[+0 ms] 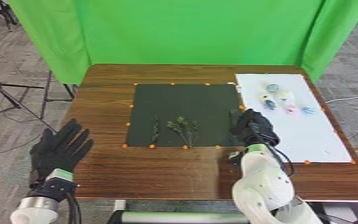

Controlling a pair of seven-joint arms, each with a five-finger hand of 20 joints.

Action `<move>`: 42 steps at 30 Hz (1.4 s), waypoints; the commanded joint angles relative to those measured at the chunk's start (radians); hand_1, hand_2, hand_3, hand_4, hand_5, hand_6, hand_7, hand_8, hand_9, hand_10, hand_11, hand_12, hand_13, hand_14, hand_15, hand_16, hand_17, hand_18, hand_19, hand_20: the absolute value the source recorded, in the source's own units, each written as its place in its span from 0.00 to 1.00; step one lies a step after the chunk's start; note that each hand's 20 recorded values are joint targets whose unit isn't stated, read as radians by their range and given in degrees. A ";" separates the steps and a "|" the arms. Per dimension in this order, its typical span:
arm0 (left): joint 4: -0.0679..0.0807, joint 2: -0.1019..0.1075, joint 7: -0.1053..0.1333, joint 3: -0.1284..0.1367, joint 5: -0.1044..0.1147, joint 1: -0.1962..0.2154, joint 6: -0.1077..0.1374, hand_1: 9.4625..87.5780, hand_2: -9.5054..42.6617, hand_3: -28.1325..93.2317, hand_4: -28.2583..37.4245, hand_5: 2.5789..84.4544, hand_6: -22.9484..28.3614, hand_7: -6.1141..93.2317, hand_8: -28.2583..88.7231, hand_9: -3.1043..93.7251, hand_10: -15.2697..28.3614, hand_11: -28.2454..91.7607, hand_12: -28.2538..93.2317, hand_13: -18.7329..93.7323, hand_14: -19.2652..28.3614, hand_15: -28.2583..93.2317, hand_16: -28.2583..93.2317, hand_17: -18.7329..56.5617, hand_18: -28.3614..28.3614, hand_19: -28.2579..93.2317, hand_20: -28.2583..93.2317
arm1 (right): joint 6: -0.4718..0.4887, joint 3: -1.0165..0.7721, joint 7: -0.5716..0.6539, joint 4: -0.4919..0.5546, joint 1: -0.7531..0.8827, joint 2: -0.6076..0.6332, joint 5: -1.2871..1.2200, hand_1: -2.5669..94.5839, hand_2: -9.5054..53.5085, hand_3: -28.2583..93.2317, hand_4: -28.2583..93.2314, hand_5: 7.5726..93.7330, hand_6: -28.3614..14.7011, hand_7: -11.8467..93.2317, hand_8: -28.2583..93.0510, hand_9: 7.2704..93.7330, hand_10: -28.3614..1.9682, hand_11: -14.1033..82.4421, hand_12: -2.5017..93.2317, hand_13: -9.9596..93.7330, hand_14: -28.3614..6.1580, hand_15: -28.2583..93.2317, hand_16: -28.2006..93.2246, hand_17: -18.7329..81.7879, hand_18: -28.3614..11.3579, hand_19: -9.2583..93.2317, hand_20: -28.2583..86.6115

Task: Arrange flowers

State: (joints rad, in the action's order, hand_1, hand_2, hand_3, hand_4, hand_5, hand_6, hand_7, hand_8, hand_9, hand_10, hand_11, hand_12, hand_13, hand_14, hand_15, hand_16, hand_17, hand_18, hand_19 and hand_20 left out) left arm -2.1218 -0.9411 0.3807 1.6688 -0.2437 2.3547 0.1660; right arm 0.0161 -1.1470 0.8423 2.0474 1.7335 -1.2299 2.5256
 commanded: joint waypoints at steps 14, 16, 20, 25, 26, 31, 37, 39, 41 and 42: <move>-0.005 -0.002 0.002 -0.012 0.012 0.002 0.017 0.18 0.35 0.83 0.00 0.43 0.57 0.20 0.17 0.35 0.61 0.37 0.32 0.35 0.67 0.46 0.18 0.16 0.73 0.50 0.33 | 0.014 0.041 -0.021 -0.048 -0.047 0.009 0.139 0.39 0.00 0.87 0.02 0.54 0.41 0.50 0.13 0.70 0.29 0.57 0.33 0.84 0.55 0.72 0.51 0.75 0.17 1.00 0.72; -0.004 -0.002 -0.001 -0.014 0.010 0.002 0.022 0.18 0.35 0.83 0.00 0.43 0.57 0.20 0.17 0.35 0.61 0.37 0.32 0.35 0.67 0.46 0.18 0.16 0.73 0.50 0.33 | 0.064 0.050 -0.020 -0.086 -0.087 -0.009 0.123 0.35 0.00 0.83 0.00 0.50 0.37 0.53 0.11 0.66 0.24 0.58 0.33 0.83 0.53 0.73 0.51 0.75 0.17 1.00 0.72; -0.001 -0.007 -0.016 -0.021 0.003 -0.009 0.019 0.18 0.35 0.83 0.00 0.43 0.57 0.20 0.17 0.35 0.61 0.37 0.32 0.35 0.67 0.46 0.18 0.16 0.73 0.50 0.33 | 0.108 0.065 -0.005 -0.160 -0.144 -0.024 0.102 0.33 0.00 0.77 0.00 0.52 0.35 0.52 0.10 0.68 0.24 0.58 0.33 0.84 0.53 0.73 0.50 0.75 0.18 1.00 0.72; 0.001 -0.004 -0.018 -0.020 0.006 -0.009 0.026 0.18 0.35 0.83 0.00 0.43 0.57 0.20 0.17 0.35 0.61 0.37 0.32 0.35 0.67 0.46 0.18 0.16 0.73 0.50 0.33 | 0.138 0.076 -0.003 -0.195 -0.161 -0.029 0.119 0.35 0.00 0.77 0.00 0.50 0.34 0.50 0.11 0.72 0.23 0.52 0.30 0.85 0.54 0.71 0.50 0.75 0.19 1.00 0.71; 0.000 -0.003 -0.017 -0.017 0.008 -0.005 0.024 0.18 0.35 0.83 0.00 0.43 0.57 0.20 0.17 0.35 0.61 0.37 0.32 0.35 0.67 0.46 0.18 0.16 0.73 0.50 0.33 | 0.153 0.078 -0.009 -0.201 -0.162 -0.030 0.121 0.36 0.00 0.79 0.00 0.50 0.33 0.50 0.11 0.72 0.23 0.51 0.30 0.85 0.54 0.71 0.50 0.75 0.19 1.00 0.71; 0.000 -0.003 -0.012 -0.016 0.021 -0.002 0.014 0.18 0.35 0.83 0.00 0.42 0.57 0.20 0.17 0.35 0.61 0.37 0.32 0.35 0.67 0.46 0.18 0.16 0.73 0.50 0.33 | 0.208 0.084 -0.022 -0.191 -0.149 -0.020 0.099 0.47 0.00 0.88 0.01 0.46 0.34 0.56 0.09 0.72 0.25 0.49 0.29 0.85 0.56 0.70 0.51 0.75 0.19 1.00 0.71; 0.001 -0.004 -0.011 -0.017 0.029 0.000 0.008 0.19 0.34 0.83 0.00 0.42 0.57 0.20 0.17 0.35 0.61 0.37 0.32 0.35 0.67 0.46 0.18 0.16 0.73 0.50 0.33 | 0.196 0.091 -0.043 -0.137 -0.100 -0.006 0.092 0.57 0.00 0.88 0.00 0.46 0.37 0.61 0.06 0.74 0.42 0.40 0.42 0.85 0.70 0.65 0.60 0.74 0.19 1.00 0.71; 0.001 -0.003 -0.012 -0.014 0.030 0.003 0.003 0.20 0.33 0.83 0.00 0.42 0.57 0.20 0.17 0.35 0.61 0.37 0.32 0.35 0.67 0.46 0.18 0.16 0.73 0.50 0.33 | 0.186 0.098 -0.057 -0.123 -0.084 -0.004 0.105 0.60 0.00 0.87 0.00 0.46 0.38 0.62 0.06 0.75 0.46 0.38 0.45 0.86 0.73 0.64 0.61 0.74 0.18 1.00 0.71; 0.003 -0.005 -0.014 -0.014 0.029 0.003 0.000 0.20 0.33 0.83 0.00 0.42 0.57 0.20 0.17 0.35 0.61 0.37 0.32 0.35 0.67 0.46 0.18 0.16 0.73 0.50 0.33 | 0.182 0.099 -0.066 -0.105 -0.068 -0.003 0.104 0.61 0.00 0.87 0.00 0.47 0.38 0.62 0.06 0.76 0.48 0.37 0.46 0.86 0.74 0.64 0.61 0.74 0.18 1.00 0.71; 0.003 -0.002 -0.011 -0.015 0.034 0.001 0.002 0.20 0.32 0.83 0.00 0.42 0.57 0.20 0.17 0.35 0.61 0.37 0.32 0.35 0.67 0.46 0.18 0.16 0.73 0.50 0.33 | 0.179 0.100 -0.064 -0.095 -0.063 -0.003 0.091 0.60 0.00 0.87 0.00 0.47 0.39 0.63 0.06 0.76 0.48 0.37 0.46 0.86 0.73 0.64 0.61 0.74 0.18 1.00 0.71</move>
State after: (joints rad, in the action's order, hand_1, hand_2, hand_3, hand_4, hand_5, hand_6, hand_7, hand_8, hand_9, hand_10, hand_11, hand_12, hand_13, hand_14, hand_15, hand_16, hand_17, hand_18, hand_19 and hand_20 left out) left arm -2.1213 -0.9401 0.3725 1.6507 -0.2209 2.3434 0.1792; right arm 0.2113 -1.0681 0.8046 1.9053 1.6079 -1.2403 2.6182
